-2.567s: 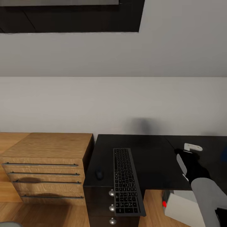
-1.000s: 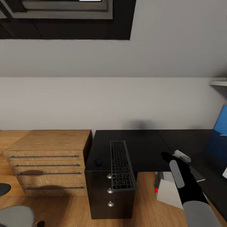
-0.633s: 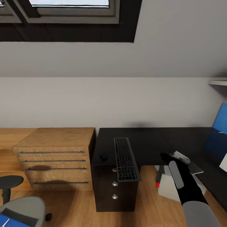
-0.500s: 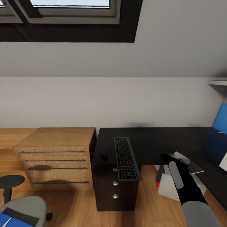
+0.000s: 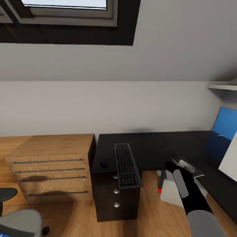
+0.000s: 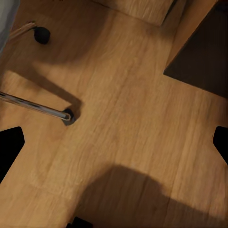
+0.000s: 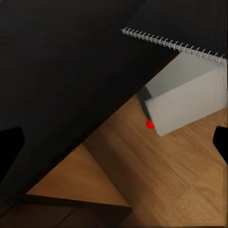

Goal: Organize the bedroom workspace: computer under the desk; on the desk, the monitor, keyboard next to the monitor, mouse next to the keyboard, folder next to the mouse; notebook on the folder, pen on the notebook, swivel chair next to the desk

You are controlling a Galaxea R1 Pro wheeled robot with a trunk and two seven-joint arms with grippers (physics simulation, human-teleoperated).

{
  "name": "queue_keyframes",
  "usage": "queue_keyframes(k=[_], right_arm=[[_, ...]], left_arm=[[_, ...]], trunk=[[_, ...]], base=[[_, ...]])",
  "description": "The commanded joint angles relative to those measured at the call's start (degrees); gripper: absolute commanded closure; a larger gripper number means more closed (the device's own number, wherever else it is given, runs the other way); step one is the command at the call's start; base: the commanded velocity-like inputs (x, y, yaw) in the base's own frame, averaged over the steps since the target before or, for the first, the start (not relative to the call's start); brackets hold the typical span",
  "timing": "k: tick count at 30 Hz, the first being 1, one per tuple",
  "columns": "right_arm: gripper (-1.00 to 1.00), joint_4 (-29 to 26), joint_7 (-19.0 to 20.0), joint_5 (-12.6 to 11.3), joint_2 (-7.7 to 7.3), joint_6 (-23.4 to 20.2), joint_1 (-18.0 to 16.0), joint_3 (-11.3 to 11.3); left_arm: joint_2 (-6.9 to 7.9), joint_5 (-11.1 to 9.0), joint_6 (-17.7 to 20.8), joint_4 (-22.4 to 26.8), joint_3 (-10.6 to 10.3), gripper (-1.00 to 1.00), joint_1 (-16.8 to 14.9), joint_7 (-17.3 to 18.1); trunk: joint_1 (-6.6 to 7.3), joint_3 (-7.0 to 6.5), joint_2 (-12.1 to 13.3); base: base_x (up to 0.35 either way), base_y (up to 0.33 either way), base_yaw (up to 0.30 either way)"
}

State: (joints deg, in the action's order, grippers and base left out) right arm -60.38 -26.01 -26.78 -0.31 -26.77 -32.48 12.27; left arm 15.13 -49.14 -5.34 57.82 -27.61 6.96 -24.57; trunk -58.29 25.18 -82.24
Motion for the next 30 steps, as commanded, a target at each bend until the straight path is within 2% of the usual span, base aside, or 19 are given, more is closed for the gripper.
queue_keyframes(k=[1,8,13,16,20,21,22,24,25,28,30], right_arm=[[-1.00,0.2,-0.4,-0.5,0.07,0.1,0.0,0.0],[-1.00,1.8,-0.4,-0.4,0.46,2.3,0.0,-0.1],[-1.00,2.1,-0.3,0.0,0.35,3.1,0.0,-0.4],[-1.00,2.3,-0.2,1.2,-0.03,3.3,0.0,-1.7],[-1.00,2.3,0.7,5.1,-1.29,4.1,0.0,-3.8],[-1.00,2.5,4.1,9.1,-2.05,5.2,0.0,-4.6],[-1.00,2.8,6.9,11.3,-2.30,5.5,0.0,-4.8],[-1.00,3.4,10.2,13.6,-2.63,5.8,0.0,-4.9],[-1.00,4.6,15.3,16.9,-3.42,6.4,0.0,-4.9],[-1.00,5.8,20.5,20.0,-4.76,8.0,0.0,-5.0],[-1.00,6.2,21.9,20.8,-5.28,9.0,0.0,-4.9]], left_arm=[[0.08,-0.6,-0.5,0.1,-0.2,-1.00,0.0,-0.3],[0.07,-0.5,-0.5,0.1,-0.2,-1.00,0.0,-0.3],[0.07,-0.5,-0.5,0.1,-0.2,-1.00,0.0,-0.3],[0.07,-0.5,-0.5,0.1,-0.2,-1.00,0.0,-0.3],[0.07,-0.5,-0.5,0.1,-0.3,-1.00,0.0,-0.3],[0.07,-0.5,-0.5,0.1,-0.3,-1.00,0.0,-0.3],[0.07,-0.5,-0.5,0.1,-0.3,-1.00,0.0,-0.3],[0.07,-0.5,-0.5,0.1,-0.3,-1.00,0.0,-0.3],[0.07,-0.5,-0.5,0.1,-0.3,-1.00,0.0,-0.3],[0.07,-0.5,-0.5,0.1,-0.3,-1.00,0.0,-0.3],[0.07,-0.5,-0.5,0.1,-0.3,-1.00,0.0,-0.3]], trunk=[[0.00,0.02,0.0],[0.00,-0.18,0.0],[0.00,-0.21,0.0],[0.00,-0.22,0.0],[0.00,-0.22,0.0],[0.00,-0.22,0.0],[0.00,-0.22,0.0],[0.00,-0.22,0.0],[0.00,-0.22,0.0],[0.00,-0.23,0.0],[0.00,-0.23,0.0]], base=[[-0.001,0.001,-0.224],[0.000,0.000,-0.212],[0.000,0.000,-0.074],[0.000,0.000,-0.022],[0.021,0.000,-0.008],[0.208,0.000,-0.002],[0.249,-0.015,-0.001],[0.269,-0.039,-0.001],[0.288,-0.098,0.000],[0.275,-0.133,0.000],[0.259,-0.177,0.000]])
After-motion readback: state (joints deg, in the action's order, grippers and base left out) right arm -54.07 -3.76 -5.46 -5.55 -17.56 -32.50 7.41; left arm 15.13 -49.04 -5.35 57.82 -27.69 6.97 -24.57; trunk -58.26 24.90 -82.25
